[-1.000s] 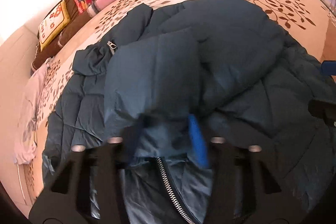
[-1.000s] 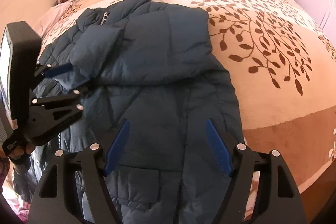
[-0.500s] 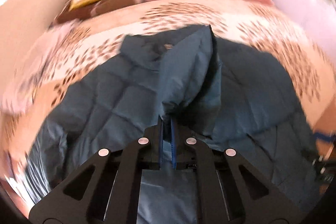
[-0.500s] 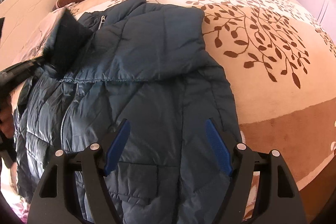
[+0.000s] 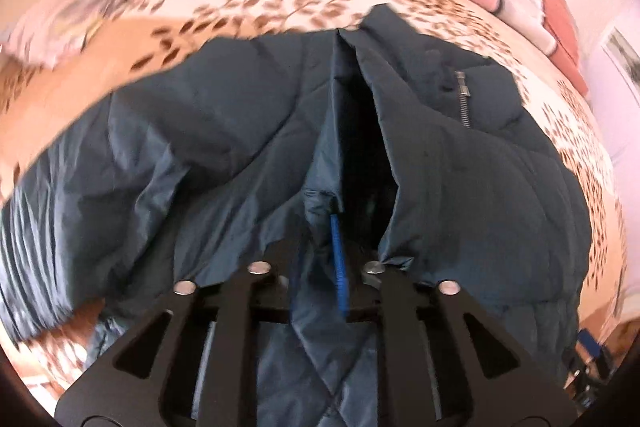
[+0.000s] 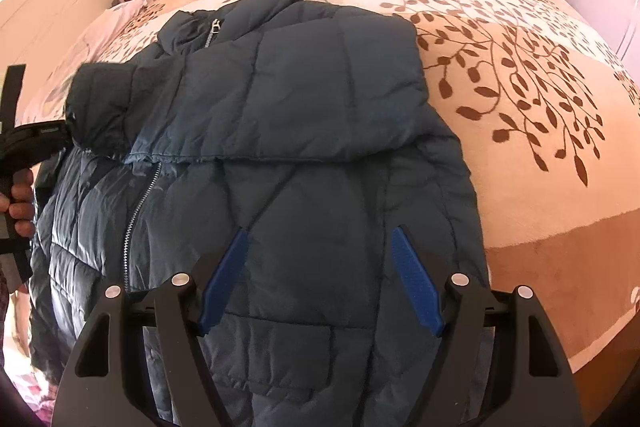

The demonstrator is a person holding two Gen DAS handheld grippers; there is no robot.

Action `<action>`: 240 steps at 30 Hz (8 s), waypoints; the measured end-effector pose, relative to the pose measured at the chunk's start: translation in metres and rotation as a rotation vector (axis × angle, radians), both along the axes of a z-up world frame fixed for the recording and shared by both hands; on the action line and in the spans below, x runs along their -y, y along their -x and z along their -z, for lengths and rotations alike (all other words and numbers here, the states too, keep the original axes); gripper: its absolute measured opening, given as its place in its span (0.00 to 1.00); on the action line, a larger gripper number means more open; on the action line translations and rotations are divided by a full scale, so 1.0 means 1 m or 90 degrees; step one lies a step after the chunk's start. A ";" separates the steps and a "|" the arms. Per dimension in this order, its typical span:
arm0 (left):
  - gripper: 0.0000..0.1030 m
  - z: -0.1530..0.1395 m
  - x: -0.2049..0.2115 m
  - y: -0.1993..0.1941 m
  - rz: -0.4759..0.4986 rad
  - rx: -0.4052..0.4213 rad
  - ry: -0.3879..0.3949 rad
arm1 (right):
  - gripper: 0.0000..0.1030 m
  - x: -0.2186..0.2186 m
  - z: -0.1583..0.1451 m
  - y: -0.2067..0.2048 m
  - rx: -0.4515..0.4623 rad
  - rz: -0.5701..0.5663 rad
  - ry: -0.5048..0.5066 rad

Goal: Fold large clothes
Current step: 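Fold the gripped side panel over toward the zipper with the left tool, release, then grasp the other sleeve's cuff with the left tool, then lay the held sleeve across the jacket body with the left tool, release, then grasp the jacket's remaining side edge with the right tool, then fold the gripped side over toward the zipper with the right tool, release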

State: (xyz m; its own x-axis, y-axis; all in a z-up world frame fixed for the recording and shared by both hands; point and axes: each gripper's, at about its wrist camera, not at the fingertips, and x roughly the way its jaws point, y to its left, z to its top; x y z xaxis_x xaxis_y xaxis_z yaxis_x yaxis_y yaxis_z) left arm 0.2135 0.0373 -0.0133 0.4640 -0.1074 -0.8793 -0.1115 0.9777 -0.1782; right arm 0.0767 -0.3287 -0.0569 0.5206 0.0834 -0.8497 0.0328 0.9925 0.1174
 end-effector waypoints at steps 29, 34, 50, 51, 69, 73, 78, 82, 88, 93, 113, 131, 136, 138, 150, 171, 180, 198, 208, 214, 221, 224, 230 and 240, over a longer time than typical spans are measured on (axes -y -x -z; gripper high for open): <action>0.04 0.007 -0.034 -0.032 -0.047 0.020 0.059 | 0.69 0.004 -0.001 -0.008 0.040 0.007 -0.036; 0.08 0.013 -0.035 -0.036 -0.059 -0.002 0.057 | 0.62 0.017 -0.012 -0.024 0.087 0.033 -0.050; 0.40 -0.021 -0.048 0.007 -0.074 0.060 0.013 | 0.63 0.058 0.031 -0.079 -0.013 0.146 0.037; 0.40 -0.030 -0.045 0.015 -0.069 0.084 0.014 | 0.62 0.058 0.029 -0.076 -0.008 0.148 0.032; 0.28 0.017 0.033 -0.010 0.060 -0.012 -0.068 | 0.58 0.033 0.010 -0.056 0.030 0.107 0.059; 0.28 0.010 0.037 -0.002 0.071 0.002 -0.074 | 0.58 0.025 0.008 -0.049 0.030 0.097 0.055; 0.51 -0.012 0.028 0.026 0.071 0.035 -0.035 | 0.58 0.015 0.007 -0.038 0.021 0.083 0.041; 0.52 -0.023 0.014 0.058 0.080 0.056 -0.042 | 0.59 0.003 0.008 -0.023 0.004 0.068 -0.001; 0.59 -0.025 -0.017 0.106 0.064 0.053 -0.051 | 0.59 -0.026 0.013 0.009 -0.016 0.019 -0.024; 0.64 -0.018 -0.052 0.140 0.006 0.039 -0.031 | 0.59 -0.047 0.022 0.030 -0.040 -0.014 -0.036; 0.67 0.054 -0.264 0.203 -0.497 0.072 0.339 | 0.60 -0.097 0.021 0.043 -0.048 -0.101 0.007; 0.08 0.070 -0.293 0.205 -0.606 0.089 0.284 | 0.60 -0.109 0.024 0.040 -0.056 -0.119 0.019; 0.02 0.041 -0.290 0.202 -0.566 0.128 0.185 | 0.60 -0.110 0.024 0.042 -0.058 -0.119 0.021; 0.02 0.020 -0.286 0.198 -0.538 0.162 0.133 | 0.60 -0.110 0.023 0.042 -0.057 -0.121 0.018; 0.02 -0.139 -0.206 0.156 -0.271 0.390 0.066 | 0.60 -0.089 0.004 0.045 -0.009 -0.093 -0.004; 0.02 -0.060 0.124 0.071 0.230 0.183 0.054 | 0.60 0.035 -0.005 0.051 0.044 0.078 -0.068; 0.54 -0.005 0.112 0.091 0.299 0.061 0.078 | 0.60 0.043 0.007 0.045 0.019 0.081 -0.080; 0.74 -0.022 -0.035 0.196 0.114 0.105 0.070 | 0.72 -0.158 -0.037 -0.004 0.075 -0.228 0.000; 0.74 -0.010 -0.075 0.211 0.055 0.109 0.102 | 0.74 -0.273 0.012 -0.043 0.080 -0.282 0.192; 0.74 -0.009 -0.077 0.213 0.056 0.114 0.111 | 0.21 -0.244 0.018 -0.050 0.090 -0.259 0.208; 0.74 -0.010 -0.062 0.210 0.077 0.108 0.098 | 0.20 -0.129 -0.035 -0.041 0.094 -0.123 -0.080; 0.74 -0.013 -0.052 0.209 0.091 0.106 0.088 | 0.20 -0.073 -0.024 -0.042 0.050 -0.038 -0.181; 0.74 -0.017 -0.032 0.207 0.117 0.096 0.073 | 0.31 -0.006 0.023 -0.045 -0.042 0.085 -0.276; 0.74 -0.019 -0.018 0.208 0.132 0.084 0.051 | 0.27 -0.007 0.025 -0.044 -0.036 0.070 -0.220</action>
State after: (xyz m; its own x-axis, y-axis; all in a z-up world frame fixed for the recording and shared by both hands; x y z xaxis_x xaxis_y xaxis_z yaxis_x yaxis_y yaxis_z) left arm 0.0058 0.0551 0.0057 0.5352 -0.2785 -0.7975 0.1194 0.9595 -0.2550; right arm 0.1203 -0.3215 -0.0815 0.4947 0.3173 -0.8090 0.1530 0.8846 0.4405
